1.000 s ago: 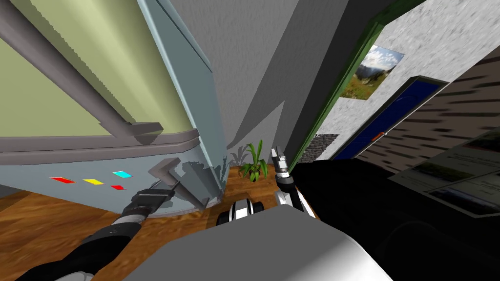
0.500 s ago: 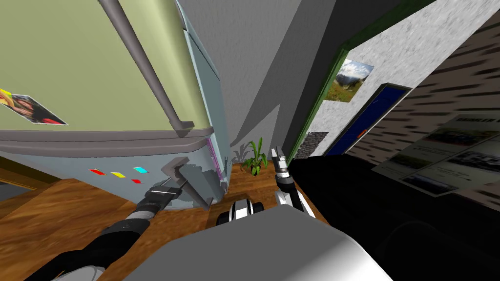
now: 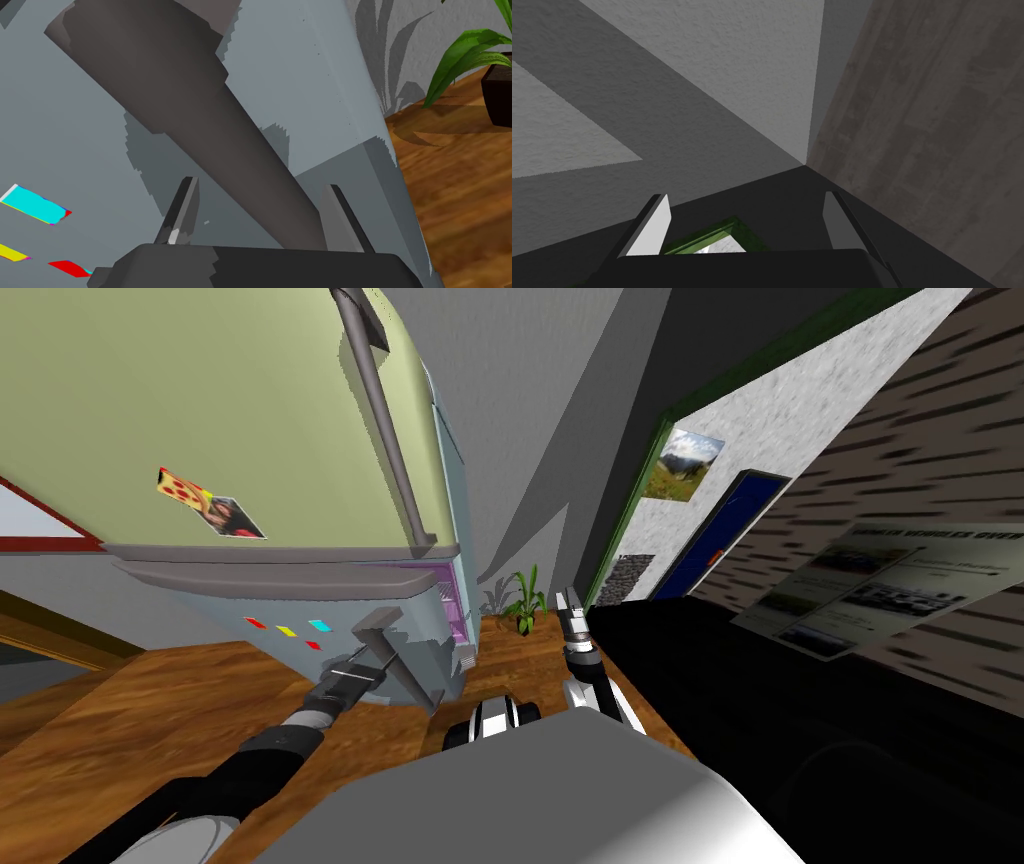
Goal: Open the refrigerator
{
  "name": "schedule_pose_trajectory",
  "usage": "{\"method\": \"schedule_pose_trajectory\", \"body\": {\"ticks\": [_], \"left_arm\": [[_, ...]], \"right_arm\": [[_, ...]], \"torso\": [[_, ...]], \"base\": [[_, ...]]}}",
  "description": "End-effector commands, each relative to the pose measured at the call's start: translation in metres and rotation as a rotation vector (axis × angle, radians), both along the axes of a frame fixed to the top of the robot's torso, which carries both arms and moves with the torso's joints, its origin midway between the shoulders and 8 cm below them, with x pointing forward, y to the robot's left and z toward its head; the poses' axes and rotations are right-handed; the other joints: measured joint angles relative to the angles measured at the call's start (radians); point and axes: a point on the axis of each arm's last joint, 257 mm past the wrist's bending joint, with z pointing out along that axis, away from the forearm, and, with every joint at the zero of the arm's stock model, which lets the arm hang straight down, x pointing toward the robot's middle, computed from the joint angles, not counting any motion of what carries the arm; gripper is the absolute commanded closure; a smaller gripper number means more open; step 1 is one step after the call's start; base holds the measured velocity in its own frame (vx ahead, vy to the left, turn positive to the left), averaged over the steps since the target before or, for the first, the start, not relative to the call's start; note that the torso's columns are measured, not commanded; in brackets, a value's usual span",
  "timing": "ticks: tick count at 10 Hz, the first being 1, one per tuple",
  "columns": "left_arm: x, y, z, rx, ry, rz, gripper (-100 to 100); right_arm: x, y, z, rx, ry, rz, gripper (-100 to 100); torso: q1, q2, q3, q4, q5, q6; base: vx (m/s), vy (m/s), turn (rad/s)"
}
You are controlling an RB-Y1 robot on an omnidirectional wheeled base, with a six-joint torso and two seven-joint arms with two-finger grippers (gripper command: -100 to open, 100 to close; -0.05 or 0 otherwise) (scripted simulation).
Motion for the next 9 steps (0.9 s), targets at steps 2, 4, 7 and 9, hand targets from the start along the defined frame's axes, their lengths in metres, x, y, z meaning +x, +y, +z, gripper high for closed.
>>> {"method": "schedule_pose_trajectory", "body": {"ticks": [2,4,7,9], "left_arm": [[0.005,-0.022,0.009,0.011,-0.021,-0.059,100],[0.006,-0.033,0.01,0.012,-0.022,-0.088,100],[0.006,-0.053,0.003,0.004,-0.005,-0.142,100],[0.007,-0.063,0.003,0.004,-0.005,-0.17,100]], "right_arm": [[0.0,0.0,0.0,0.0,0.0,0.0,0],[0.0,0.0,0.0,0.0,0.0,0.0,0],[0.0,0.0,0.0,0.0,0.0,0.0,0],[0.0,0.0,0.0,0.0,0.0,0.0,0]], "torso": [[-0.002,0.001,0.001,0.001,0.0,0.0],[-0.004,0.007,0.005,0.001,0.0,0.002],[-0.013,-0.001,0.0,-0.003,-0.001,0.006],[-0.005,0.003,0.003,-0.001,0.001,0.003]], "base": [[-0.284,0.207,-0.054],[-0.323,0.236,-0.061],[-0.174,0.169,-0.063],[-0.182,0.256,-0.074]]}}
